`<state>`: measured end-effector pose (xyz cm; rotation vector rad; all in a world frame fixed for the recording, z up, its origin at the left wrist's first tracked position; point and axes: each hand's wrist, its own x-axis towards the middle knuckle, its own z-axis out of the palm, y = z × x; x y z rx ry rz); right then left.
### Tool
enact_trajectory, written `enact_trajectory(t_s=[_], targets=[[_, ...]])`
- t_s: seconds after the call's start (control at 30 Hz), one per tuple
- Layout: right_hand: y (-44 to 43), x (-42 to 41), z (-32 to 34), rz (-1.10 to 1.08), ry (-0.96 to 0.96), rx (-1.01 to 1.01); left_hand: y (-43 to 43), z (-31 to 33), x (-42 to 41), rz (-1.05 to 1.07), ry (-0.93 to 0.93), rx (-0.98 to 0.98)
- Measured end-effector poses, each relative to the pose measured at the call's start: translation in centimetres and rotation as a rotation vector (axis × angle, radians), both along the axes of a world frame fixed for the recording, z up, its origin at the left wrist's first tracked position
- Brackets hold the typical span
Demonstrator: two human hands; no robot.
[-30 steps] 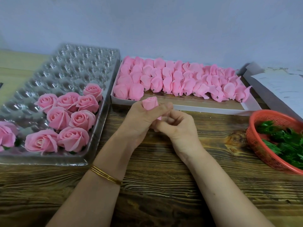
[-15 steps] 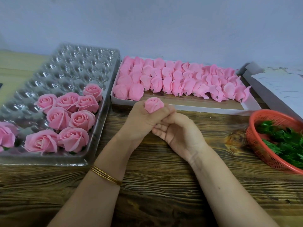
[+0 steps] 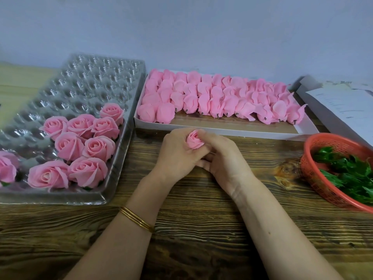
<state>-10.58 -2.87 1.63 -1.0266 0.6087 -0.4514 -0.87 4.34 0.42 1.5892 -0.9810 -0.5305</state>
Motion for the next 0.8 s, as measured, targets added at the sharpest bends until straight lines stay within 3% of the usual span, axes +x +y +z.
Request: enact_trajectory(t_s=[0.8], targets=[[-0.16, -0.07, 0.07, -0.003, 0.025, 0.004, 0.08, 0.35, -0.17, -0.019, 0.026, 0.07]])
